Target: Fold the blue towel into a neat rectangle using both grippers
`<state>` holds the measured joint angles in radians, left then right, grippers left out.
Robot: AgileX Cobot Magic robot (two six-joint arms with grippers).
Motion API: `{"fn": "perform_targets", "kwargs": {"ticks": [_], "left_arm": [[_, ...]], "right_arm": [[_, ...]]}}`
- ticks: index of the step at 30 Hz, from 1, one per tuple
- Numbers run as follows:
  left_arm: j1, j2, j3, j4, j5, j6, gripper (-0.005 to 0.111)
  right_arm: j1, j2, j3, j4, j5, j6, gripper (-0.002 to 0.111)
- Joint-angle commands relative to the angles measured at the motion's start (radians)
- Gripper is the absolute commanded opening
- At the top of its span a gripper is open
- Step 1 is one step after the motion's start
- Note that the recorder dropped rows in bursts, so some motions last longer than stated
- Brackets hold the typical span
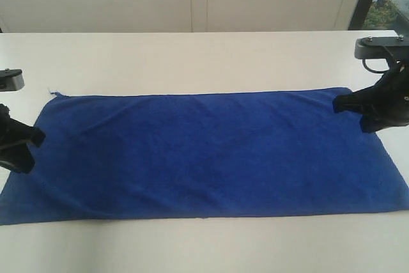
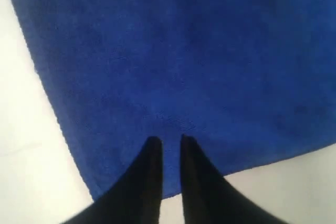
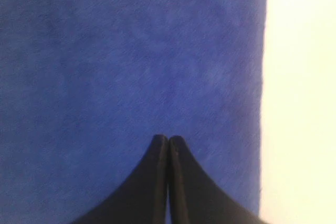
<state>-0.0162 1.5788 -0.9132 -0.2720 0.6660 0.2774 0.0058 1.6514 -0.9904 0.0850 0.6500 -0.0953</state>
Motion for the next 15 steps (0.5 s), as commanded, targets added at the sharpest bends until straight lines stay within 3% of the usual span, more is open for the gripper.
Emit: {"fn": "perform_targets", "kwargs": {"ticks": [1, 15], "left_arm": [[0.003, 0.008, -0.002, -0.022, 0.008, -0.009, 0.002], [0.003, 0.008, -0.002, -0.022, -0.017, -0.013, 0.000]], "right_arm": [[-0.006, 0.081, -0.055, -0.105, -0.042, 0.028, 0.000], [-0.006, 0.276, -0.118, -0.202, -0.118, 0.095, 0.000]]}}
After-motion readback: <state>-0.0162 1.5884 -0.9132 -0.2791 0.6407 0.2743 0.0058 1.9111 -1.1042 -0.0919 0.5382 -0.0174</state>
